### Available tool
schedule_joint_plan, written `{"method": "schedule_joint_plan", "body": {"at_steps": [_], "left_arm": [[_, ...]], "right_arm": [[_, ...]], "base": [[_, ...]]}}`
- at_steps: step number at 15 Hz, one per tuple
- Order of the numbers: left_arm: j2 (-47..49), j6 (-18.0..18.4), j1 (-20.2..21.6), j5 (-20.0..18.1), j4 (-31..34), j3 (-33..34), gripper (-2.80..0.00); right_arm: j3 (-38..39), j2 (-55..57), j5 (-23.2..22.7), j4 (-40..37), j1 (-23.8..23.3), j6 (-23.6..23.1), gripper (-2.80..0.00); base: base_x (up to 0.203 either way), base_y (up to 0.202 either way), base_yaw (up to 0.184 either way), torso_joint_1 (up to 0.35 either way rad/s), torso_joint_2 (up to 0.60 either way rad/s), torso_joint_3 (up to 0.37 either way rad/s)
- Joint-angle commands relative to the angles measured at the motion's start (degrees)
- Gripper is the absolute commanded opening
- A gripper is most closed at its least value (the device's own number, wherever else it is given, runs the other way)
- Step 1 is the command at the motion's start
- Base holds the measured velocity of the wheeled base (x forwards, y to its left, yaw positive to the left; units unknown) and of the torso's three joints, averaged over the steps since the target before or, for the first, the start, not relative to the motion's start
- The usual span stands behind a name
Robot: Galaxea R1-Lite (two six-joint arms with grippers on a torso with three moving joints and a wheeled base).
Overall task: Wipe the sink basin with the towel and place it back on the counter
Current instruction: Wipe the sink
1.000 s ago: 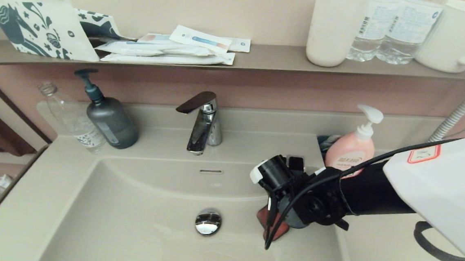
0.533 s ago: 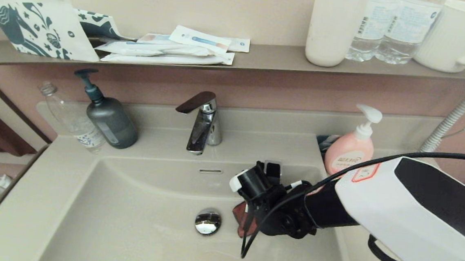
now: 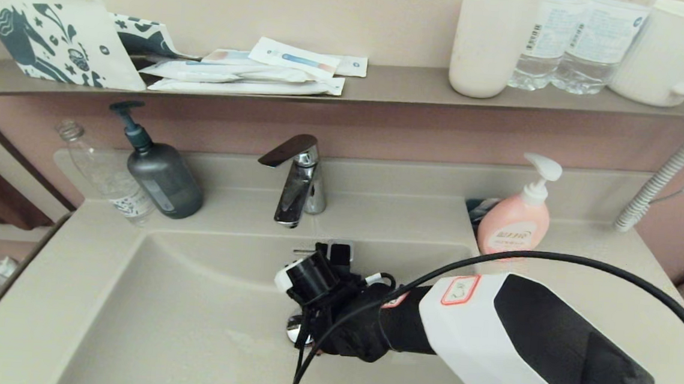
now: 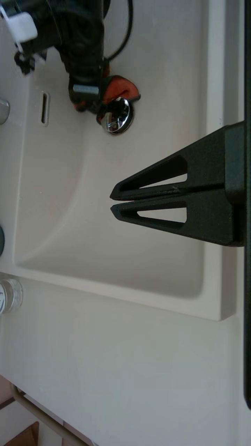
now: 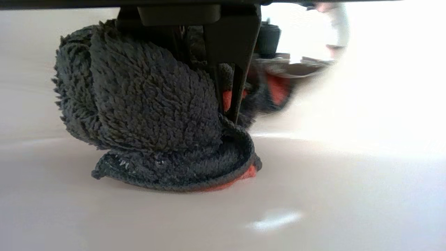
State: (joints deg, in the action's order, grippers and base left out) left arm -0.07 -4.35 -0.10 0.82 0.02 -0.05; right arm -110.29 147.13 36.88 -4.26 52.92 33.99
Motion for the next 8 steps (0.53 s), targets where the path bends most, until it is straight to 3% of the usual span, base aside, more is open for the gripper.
{"method": "schedule_joint_plan", "body": {"at_steps": [1, 8], "left_arm": [[0.1, -0.1, 0.0, 0.1, 0.0, 0.0, -2.80], [0.1, 0.0, 0.0, 0.0, 0.0, 0.0, -2.80]], "right_arm": [[-2.8, 3.3, 0.0, -0.4, 1.8, -1.1, -2.80], [-3.0, 3.0, -4.7, 4.4, 5.3, -3.7, -2.80]], "base": [[0.000, 0.000, 0.000, 0.000, 0.00, 0.000], [0.000, 0.000, 0.000, 0.000, 0.00, 0.000]]}}
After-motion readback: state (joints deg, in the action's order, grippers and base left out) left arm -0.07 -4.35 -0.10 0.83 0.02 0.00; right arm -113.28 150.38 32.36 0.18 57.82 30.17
